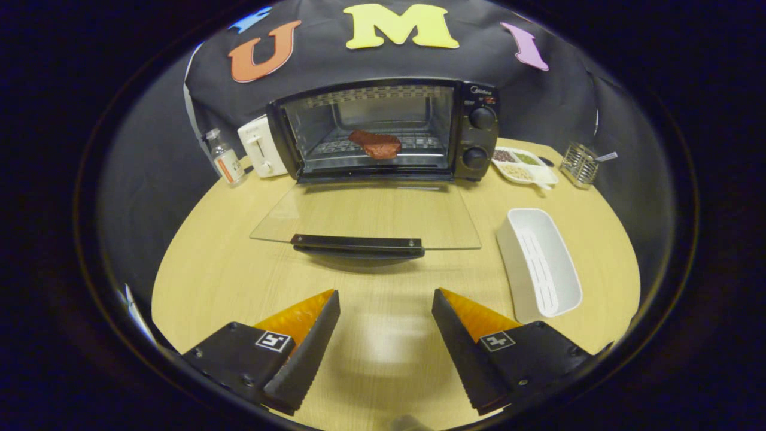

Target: Open the toaster oven, put the food inside, and close the toaster oven door.

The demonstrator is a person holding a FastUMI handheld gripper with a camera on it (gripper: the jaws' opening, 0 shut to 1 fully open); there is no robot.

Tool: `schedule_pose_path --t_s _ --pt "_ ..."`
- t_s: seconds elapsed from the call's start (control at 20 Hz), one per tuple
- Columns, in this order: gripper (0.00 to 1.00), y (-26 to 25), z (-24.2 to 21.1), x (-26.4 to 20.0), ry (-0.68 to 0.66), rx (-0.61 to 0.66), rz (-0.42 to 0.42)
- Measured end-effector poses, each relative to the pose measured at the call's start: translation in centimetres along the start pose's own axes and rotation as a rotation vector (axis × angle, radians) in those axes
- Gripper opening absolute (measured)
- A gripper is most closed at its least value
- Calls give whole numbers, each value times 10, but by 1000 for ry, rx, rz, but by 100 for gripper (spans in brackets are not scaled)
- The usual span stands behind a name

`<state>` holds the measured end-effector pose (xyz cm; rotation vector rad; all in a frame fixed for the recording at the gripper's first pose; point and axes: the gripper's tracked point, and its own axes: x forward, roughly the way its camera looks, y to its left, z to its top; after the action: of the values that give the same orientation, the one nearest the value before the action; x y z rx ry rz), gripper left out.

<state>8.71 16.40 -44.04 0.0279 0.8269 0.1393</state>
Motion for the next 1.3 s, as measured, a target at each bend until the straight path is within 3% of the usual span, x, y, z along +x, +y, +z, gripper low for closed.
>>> schedule_pose_path --t_s 0.45,0.8,1.3 --pt "99 1 6 40 51 -35 2" --pt "99 1 17 45 59 -77 4" --pt "99 5 104 13 -55 -60 23"
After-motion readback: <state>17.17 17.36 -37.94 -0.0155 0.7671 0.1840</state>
